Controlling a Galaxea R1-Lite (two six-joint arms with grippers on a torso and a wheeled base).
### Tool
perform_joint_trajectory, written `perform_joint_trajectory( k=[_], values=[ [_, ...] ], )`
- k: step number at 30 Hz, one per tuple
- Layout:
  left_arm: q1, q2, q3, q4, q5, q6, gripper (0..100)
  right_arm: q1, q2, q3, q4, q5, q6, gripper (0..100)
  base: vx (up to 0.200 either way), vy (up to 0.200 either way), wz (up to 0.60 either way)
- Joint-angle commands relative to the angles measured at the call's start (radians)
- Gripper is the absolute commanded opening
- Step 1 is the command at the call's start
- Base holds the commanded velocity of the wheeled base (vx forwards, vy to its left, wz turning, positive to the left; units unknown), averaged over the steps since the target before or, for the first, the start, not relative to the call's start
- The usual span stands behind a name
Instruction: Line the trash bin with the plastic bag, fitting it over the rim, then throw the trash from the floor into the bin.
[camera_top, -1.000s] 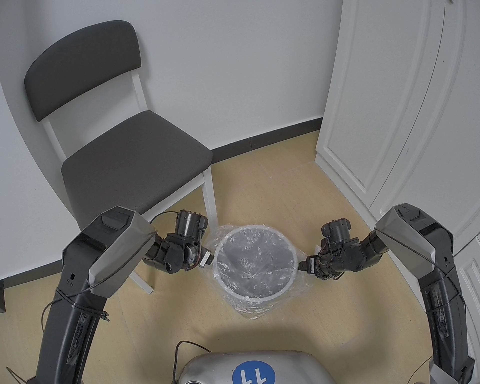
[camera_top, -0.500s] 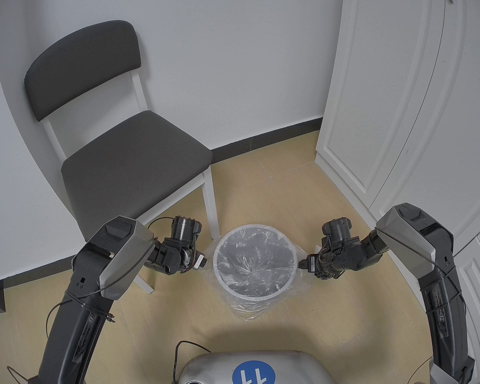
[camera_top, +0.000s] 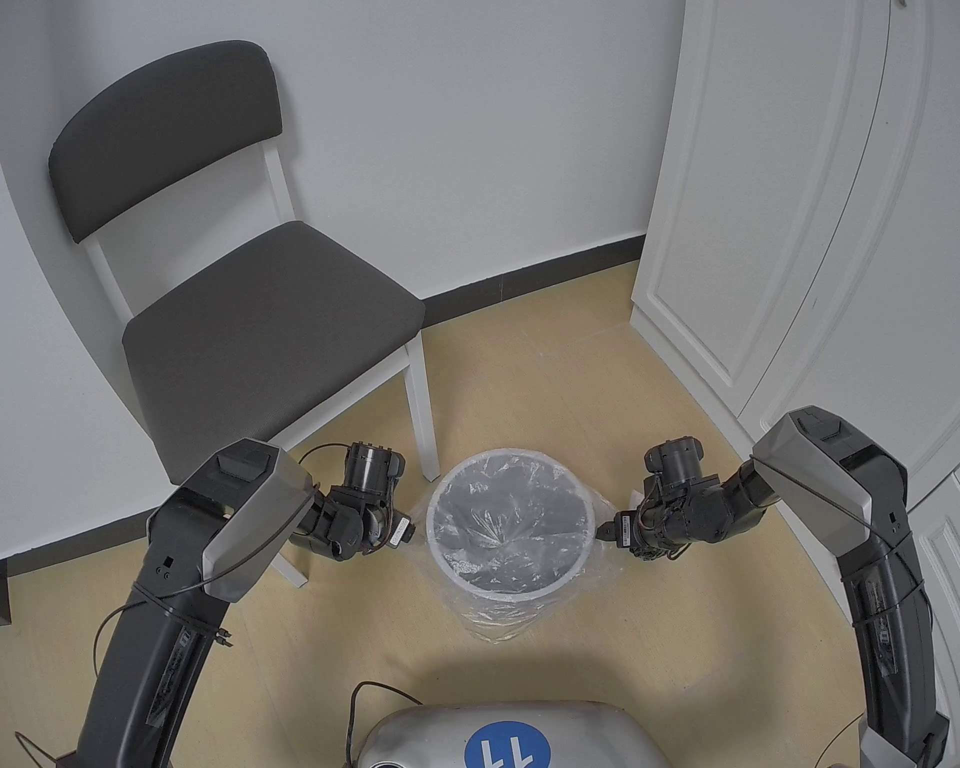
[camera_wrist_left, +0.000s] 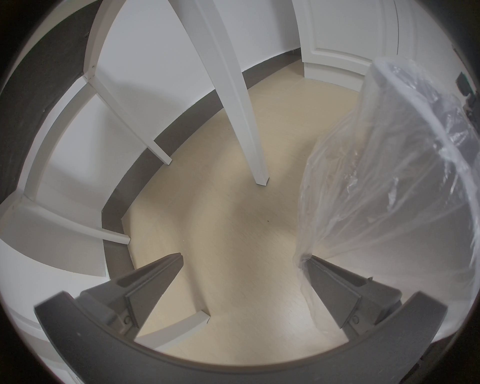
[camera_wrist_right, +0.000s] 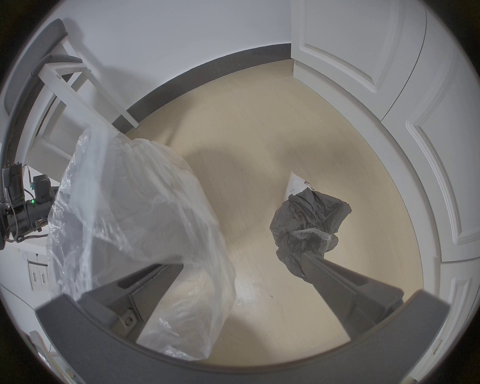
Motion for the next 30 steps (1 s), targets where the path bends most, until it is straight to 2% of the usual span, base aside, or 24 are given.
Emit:
perform_joint_trajectory(
  k=[1, 4, 5, 7, 9, 10, 11, 12, 14, 15, 18, 23, 30],
  values=[
    [-0.019, -0.141, 0.184, -0.066, -0.001, -0.006, 100, 0.000, -0.039, 0.045, -0.001, -0.004, -0.026, 100, 0.000, 0.000, 0.00],
    [-0.032, -0.183, 0.284, -0.161, -0.001, -0.007, 100, -0.009, -0.065, 0.077, -0.004, -0.003, -0.052, 100, 0.000, 0.000, 0.00],
    [-0.051, -0.221, 0.392, -0.281, -0.001, -0.007, 100, -0.020, -0.099, 0.114, -0.023, 0.001, -0.073, 100, 0.000, 0.000, 0.00],
    [-0.062, -0.240, 0.454, -0.351, 0.000, -0.009, 100, -0.027, -0.123, 0.137, -0.040, 0.002, -0.083, 100, 0.000, 0.000, 0.00],
    [-0.078, -0.270, 0.572, -0.486, 0.000, -0.007, 100, -0.044, -0.179, 0.198, -0.083, 0.010, -0.112, 100, 0.000, 0.000, 0.00],
    [-0.078, -0.273, 0.584, -0.500, 0.000, -0.007, 100, -0.046, -0.185, 0.206, -0.089, 0.011, -0.118, 100, 0.000, 0.000, 0.00],
    [-0.080, -0.287, 0.647, -0.571, 0.000, -0.006, 100, -0.053, -0.225, 0.264, -0.130, 0.019, -0.158, 100, 0.000, 0.000, 0.00],
    [-0.080, -0.287, 0.647, -0.571, 0.000, -0.006, 100, -0.053, -0.225, 0.264, -0.130, 0.019, -0.158, 100, 0.000, 0.000, 0.00],
    [-0.080, -0.295, 0.711, -0.674, 0.042, -0.004, 100, -0.059, -0.298, 0.389, -0.245, 0.025, -0.234, 100, 0.000, 0.000, 0.00],
    [-0.081, -0.295, 0.718, -0.687, 0.049, -0.003, 100, -0.059, -0.306, 0.404, -0.262, 0.027, -0.242, 100, 0.000, 0.000, 0.00],
    [-0.098, -0.302, 0.761, -0.786, 0.068, -0.001, 100, -0.030, -0.343, 0.513, -0.383, 0.027, -0.282, 100, 0.000, 0.000, 0.00],
    [-0.135, -0.361, 0.850, -0.815, 0.072, -0.004, 100, 0.054, -0.409, 0.651, -0.590, 0.017, -0.337, 100, 0.000, 0.000, 0.00],
    [-0.157, -0.425, 0.966, -0.931, 0.072, -0.007, 100, 0.158, -0.485, 0.728, -0.638, 0.014, -0.325, 100, 0.000, 0.000, 0.00]
  ],
)
